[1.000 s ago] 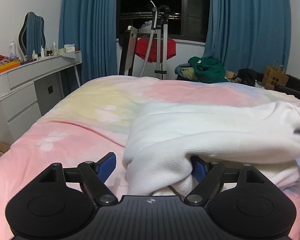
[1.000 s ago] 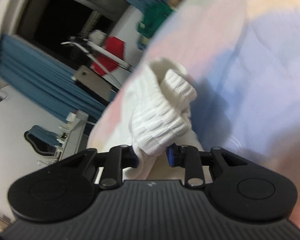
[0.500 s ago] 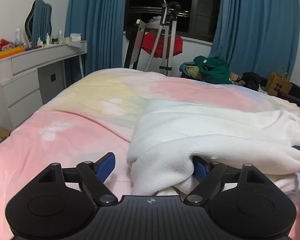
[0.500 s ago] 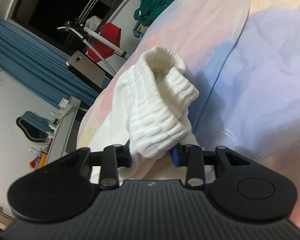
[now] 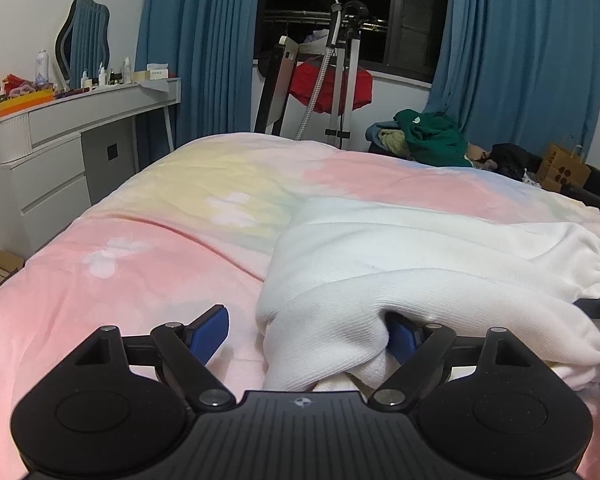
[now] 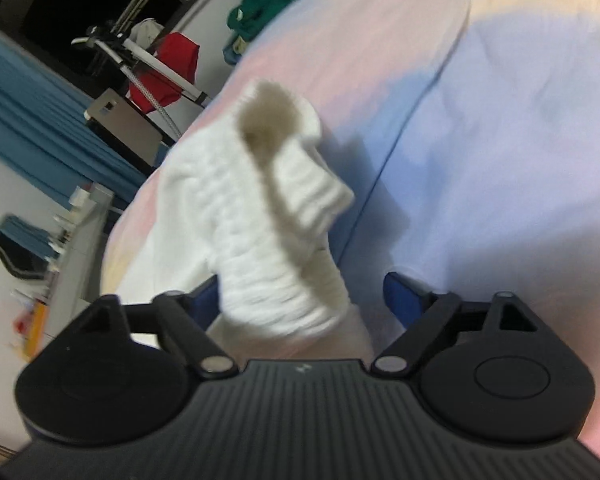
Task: Fold clothes
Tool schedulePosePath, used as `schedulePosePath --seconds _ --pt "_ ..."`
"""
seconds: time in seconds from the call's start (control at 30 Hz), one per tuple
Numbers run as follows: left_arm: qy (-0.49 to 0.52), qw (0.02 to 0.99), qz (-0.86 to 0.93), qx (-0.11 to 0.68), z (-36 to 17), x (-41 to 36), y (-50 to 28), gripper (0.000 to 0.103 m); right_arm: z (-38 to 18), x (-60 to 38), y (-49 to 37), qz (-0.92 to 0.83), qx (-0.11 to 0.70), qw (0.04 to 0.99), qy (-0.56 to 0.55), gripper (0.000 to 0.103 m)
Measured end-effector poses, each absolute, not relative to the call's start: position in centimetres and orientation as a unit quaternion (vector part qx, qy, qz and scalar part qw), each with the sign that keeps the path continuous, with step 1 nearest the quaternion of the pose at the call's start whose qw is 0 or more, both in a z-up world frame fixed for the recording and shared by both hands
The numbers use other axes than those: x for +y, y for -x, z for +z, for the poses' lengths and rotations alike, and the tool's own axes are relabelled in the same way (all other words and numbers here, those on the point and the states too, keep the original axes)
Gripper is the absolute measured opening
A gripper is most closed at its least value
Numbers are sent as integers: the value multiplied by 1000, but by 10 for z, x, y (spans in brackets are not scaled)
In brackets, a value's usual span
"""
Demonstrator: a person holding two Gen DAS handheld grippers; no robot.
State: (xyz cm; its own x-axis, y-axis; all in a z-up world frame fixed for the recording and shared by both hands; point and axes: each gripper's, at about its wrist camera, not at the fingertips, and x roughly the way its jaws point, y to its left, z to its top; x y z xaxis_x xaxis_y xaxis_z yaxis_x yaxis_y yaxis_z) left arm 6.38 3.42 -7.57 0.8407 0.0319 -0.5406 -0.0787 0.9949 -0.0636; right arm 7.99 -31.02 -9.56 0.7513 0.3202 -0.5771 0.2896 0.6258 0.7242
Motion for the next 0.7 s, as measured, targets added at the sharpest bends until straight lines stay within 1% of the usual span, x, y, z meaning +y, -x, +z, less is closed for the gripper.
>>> schedulePosePath --seconds 0.03,0.07,0.17,0.2,0.23,0.27,0.33,0.43,0.53,0.6,0.67,0.7 --pt "42 958 30 282 -76 35 -64 85 -102 -312 -83 31 349 813 -465 92" --pt "44 958 31 283 -76 35 -64 86 -106 -313 -85 46 344 802 -486 93" --pt "51 956 34 288 -77 36 -64 86 -99 -312 -81 64 321 809 -489 93" --pt "54 955 35 289 -77 37 -64 86 -95 -311 -79 70 312 814 -484 90" --pt "57 954 35 291 -76 37 -64 86 -91 -310 -77 72 307 821 -476 83" --pt "59 954 33 293 -76 38 -64 86 -89 -308 -77 66 312 827 -463 78" --pt "65 951 23 303 -74 40 -65 86 -90 -306 -76 49 328 831 -446 63" --pt "82 939 -6 333 -69 47 -65 86 -89 -310 -73 34 334 826 -454 52" --pt "126 925 -57 354 -57 64 -58 88 -84 -309 -69 28 331 828 -451 49" --pt "167 918 -95 347 -47 80 -52 93 -80 -307 -68 25 330 833 -443 48" --pt "222 907 -131 335 -40 97 -51 100 -77 -306 -68 23 327 835 -441 48" --pt "244 900 -139 333 -41 103 -55 102 -76 -306 -68 23 326 835 -443 48"
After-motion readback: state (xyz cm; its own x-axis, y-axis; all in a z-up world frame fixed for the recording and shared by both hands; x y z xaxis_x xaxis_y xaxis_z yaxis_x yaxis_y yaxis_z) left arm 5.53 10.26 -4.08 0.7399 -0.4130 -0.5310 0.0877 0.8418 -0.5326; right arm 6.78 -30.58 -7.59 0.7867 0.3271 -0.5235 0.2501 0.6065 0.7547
